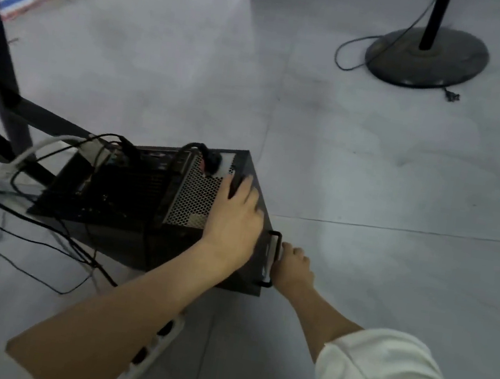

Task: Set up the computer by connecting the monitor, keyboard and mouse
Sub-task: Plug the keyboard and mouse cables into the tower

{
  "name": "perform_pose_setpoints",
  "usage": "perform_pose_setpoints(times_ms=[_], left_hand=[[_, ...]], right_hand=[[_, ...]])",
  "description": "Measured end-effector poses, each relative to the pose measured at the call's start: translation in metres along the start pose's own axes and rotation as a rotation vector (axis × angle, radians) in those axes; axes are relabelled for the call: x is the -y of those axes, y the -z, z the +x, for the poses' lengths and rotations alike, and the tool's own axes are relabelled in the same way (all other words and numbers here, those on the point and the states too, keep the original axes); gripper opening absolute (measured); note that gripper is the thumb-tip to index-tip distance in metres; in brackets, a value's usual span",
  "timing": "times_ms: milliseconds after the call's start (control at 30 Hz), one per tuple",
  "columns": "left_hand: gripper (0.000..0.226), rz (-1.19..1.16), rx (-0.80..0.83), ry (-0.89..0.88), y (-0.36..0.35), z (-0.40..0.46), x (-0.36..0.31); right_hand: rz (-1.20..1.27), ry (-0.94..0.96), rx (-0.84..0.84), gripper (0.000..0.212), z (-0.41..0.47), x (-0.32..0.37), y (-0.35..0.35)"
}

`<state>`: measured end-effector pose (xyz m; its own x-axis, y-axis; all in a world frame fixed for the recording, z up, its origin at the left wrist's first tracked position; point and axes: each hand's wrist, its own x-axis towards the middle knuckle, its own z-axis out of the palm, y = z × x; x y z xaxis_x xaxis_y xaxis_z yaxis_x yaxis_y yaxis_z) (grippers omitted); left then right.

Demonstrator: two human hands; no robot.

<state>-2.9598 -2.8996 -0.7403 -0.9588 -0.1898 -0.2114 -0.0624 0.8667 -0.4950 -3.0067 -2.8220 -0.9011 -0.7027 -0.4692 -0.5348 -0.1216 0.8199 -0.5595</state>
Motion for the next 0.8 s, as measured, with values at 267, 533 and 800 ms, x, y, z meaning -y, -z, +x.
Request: perform_pose_setpoints(times_ms=[267, 533, 800], left_hand=[[0.048, -0.06, 0.014, 0.012, -0.001, 0.006, 0.007], [0.038, -0.018, -0.066, 0.019, 0.001, 0.002, 0.007], [0.036, -0.009, -0.119, 0.052, 0.008, -0.036, 0.036]], right_hand=[[0.747, -0.266, 0.14, 0.035, 0.033, 0.012, -0.026], [1.013, -0.432, 0.217, 0.031, 0.035, 0.014, -0.022], [0.877, -0.351, 0.185, 0.037, 0.006, 0.025, -0.019]])
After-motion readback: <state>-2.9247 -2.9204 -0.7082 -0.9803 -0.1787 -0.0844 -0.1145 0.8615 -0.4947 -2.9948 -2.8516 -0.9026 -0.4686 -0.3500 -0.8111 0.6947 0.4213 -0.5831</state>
